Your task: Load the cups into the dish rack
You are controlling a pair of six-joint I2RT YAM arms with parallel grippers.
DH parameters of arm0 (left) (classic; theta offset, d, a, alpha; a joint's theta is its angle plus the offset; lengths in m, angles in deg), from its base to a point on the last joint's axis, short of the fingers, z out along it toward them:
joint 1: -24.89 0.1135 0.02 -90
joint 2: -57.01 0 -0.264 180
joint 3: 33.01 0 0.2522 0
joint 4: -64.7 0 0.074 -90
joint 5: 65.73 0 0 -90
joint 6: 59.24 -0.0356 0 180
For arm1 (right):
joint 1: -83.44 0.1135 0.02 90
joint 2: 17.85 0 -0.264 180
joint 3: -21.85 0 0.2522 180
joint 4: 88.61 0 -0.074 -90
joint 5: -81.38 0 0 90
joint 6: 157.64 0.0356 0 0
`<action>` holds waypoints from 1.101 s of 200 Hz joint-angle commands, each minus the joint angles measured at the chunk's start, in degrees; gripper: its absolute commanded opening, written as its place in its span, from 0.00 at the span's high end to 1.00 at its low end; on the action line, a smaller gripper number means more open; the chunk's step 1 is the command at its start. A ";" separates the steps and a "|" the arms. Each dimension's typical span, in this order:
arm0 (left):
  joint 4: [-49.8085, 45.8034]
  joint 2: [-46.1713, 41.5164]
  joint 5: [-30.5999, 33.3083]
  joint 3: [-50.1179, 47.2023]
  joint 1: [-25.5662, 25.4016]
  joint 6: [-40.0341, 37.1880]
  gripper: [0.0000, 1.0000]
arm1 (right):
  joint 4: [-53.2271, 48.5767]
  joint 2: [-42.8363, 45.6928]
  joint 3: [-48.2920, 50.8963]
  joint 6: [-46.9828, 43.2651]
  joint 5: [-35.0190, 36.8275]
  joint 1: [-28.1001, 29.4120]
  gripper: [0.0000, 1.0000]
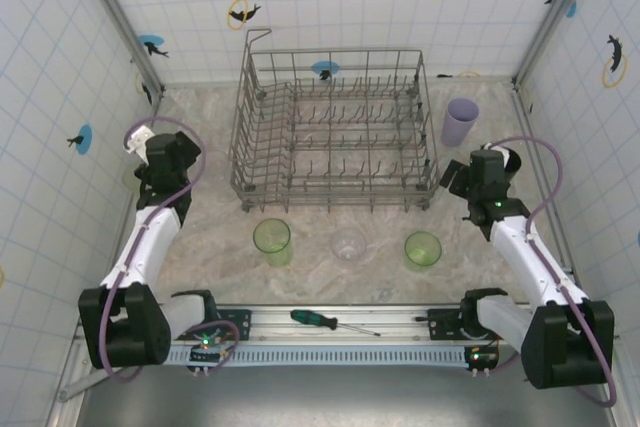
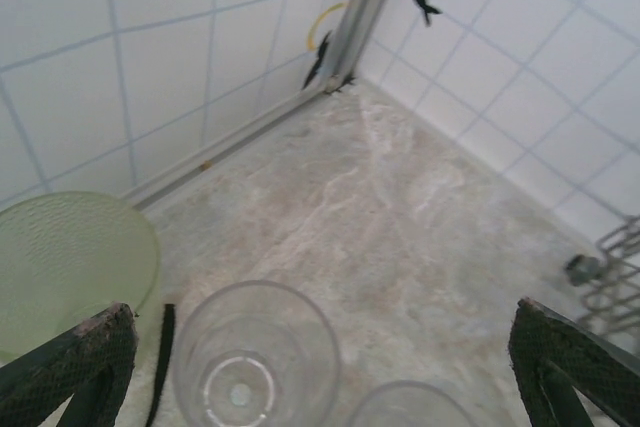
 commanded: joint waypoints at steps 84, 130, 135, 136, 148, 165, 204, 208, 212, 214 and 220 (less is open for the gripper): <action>-17.60 -7.11 -19.25 8.85 -0.18 -0.82 0.02 | -28.15 8.31 -10.28 0.29 -9.41 -0.77 0.00; -18.39 -8.41 -21.92 9.85 -0.17 -2.80 0.02 | -35.67 9.71 -11.78 -0.85 -13.65 -0.67 0.00; -18.45 -8.44 -22.62 10.01 -0.17 -2.83 0.02 | -36.10 9.97 -11.32 -1.21 -14.93 -0.60 0.00; -18.49 -8.41 -22.76 10.02 -0.17 -2.75 0.02 | -36.17 10.03 -11.29 -1.25 -15.22 -0.60 0.00; -18.52 -8.51 -24.51 10.15 -0.17 -2.44 0.02 | -37.60 10.09 -10.58 -2.47 -17.56 -0.53 0.00; -18.50 -8.67 -26.36 10.28 -0.18 -1.97 0.02 | -39.35 10.27 -9.97 -2.94 -18.28 -0.02 0.00; -18.61 -9.68 -27.80 10.30 -0.17 -1.82 0.02 | -39.55 12.24 -6.90 -2.40 -19.94 1.67 0.00; -18.61 -9.74 -27.86 10.34 -0.17 -1.79 0.02 | -39.56 12.35 -6.72 -2.35 -19.86 1.78 0.01; -18.61 -9.86 -27.83 10.30 -0.17 -1.80 0.02 | -39.71 12.42 -6.54 -2.27 -19.83 1.86 0.01; -18.61 -9.88 -27.82 10.30 -0.17 -1.86 0.02 | -39.68 12.52 -6.47 -2.26 -19.82 1.87 0.01; -18.57 -9.97 -27.87 10.24 -0.17 -1.80 0.02 | -39.82 12.60 -6.27 -2.25 -20.02 1.96 0.02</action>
